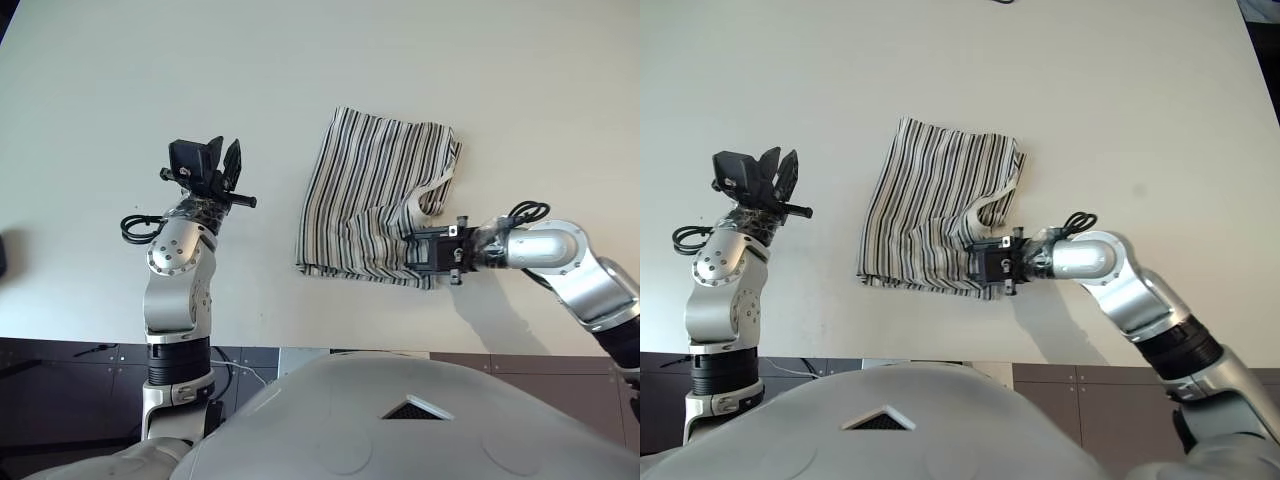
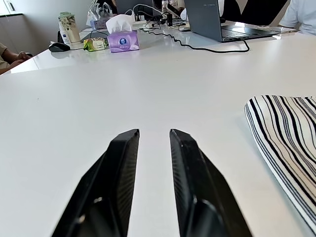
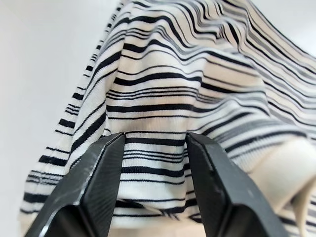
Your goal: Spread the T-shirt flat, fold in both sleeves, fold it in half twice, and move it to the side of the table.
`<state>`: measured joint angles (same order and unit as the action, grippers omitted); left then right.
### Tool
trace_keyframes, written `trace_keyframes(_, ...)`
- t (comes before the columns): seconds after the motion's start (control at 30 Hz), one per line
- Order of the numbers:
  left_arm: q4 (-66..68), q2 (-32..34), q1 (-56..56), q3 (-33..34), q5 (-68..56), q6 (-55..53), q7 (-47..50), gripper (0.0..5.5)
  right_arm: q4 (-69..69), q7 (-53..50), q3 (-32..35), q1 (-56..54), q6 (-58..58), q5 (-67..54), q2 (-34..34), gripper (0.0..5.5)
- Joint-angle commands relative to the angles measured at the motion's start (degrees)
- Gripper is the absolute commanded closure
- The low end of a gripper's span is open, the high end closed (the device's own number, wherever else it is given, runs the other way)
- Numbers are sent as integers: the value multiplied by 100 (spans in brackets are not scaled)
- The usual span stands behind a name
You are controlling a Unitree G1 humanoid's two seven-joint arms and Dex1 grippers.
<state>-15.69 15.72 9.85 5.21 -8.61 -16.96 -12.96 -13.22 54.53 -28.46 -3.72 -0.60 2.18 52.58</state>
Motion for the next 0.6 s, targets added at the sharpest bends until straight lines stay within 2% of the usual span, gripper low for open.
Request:
trace_keyframes(0.03,66,85,61,-206,185,170,-144,437,124,330,221,156,-103,129,348,327)
trace_keyframes(0.27,64,210,214,-392,395,467,-400,437,-972,582,1537,846,-720,-878,832,327)
trace_keyframes(0.37,148,218,182,-430,504,619,-400,437,-1066,519,1868,369,-993,-1229,531,327)
trace_keyframes(0.4,159,224,175,-424,509,650,-425,437,-928,362,1846,27,-1029,-1185,274,327)
trace_keyframes(0.5,202,224,135,-551,557,727,-512,437,-44,-54,1129,-655,-946,-492,-612,327)
trace_keyframes(0.57,195,221,67,-649,560,718,-573,437,285,-136,778,-305,-586,15,-592,327)
trace_keyframes(0.6,151,209,108,-644,532,709,-579,437,129,-119,859,68,-518,14,-426,327)
